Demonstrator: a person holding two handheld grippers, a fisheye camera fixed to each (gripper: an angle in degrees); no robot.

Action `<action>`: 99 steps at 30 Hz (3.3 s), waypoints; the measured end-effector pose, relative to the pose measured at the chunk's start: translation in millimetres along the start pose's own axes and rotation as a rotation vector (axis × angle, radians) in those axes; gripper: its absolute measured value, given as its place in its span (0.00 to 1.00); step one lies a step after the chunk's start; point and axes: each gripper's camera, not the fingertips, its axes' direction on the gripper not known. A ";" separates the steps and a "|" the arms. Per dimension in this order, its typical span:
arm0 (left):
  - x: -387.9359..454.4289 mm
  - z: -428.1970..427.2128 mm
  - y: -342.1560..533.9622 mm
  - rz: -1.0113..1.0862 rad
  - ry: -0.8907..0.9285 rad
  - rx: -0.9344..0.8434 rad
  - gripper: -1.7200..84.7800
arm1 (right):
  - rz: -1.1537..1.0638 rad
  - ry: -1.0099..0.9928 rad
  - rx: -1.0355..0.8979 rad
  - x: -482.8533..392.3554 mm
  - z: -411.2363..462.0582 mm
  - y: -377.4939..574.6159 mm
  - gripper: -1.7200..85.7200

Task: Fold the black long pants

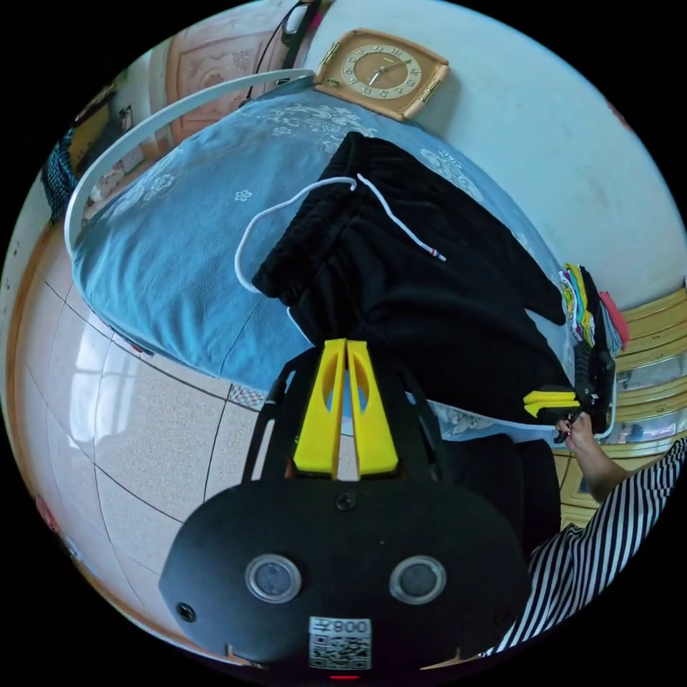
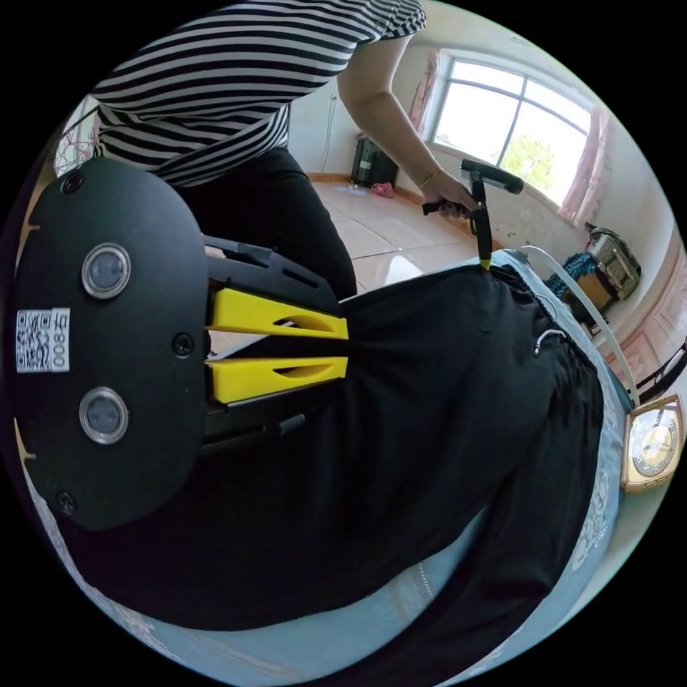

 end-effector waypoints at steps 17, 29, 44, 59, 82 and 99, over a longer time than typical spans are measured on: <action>123.5 64.8 -57.9 0.233 -0.023 -0.038 0.02 | 0.333 0.352 0.064 34.3 -64.5 80.1 0.02; 172.1 86.3 -124.4 0.253 0.111 0.025 0.03 | 0.340 0.228 0.083 54.1 -83.4 67.6 0.03; 285.9 167.6 -385.0 0.543 -0.115 -0.039 0.07 | 0.088 0.301 0.248 158.8 -202.3 -118.0 0.11; 346.5 266.0 -484.4 0.606 -0.272 -0.222 0.08 | -0.023 0.483 -0.038 198.1 -153.5 -269.8 0.11; 344.0 290.9 -487.1 0.553 -0.207 -0.190 0.04 | -0.048 0.512 -0.050 169.8 -141.1 -314.9 0.08; 303.1 196.1 -368.5 0.549 -0.123 0.083 0.03 | -0.112 0.528 0.174 15.9 -207.2 -213.1 0.03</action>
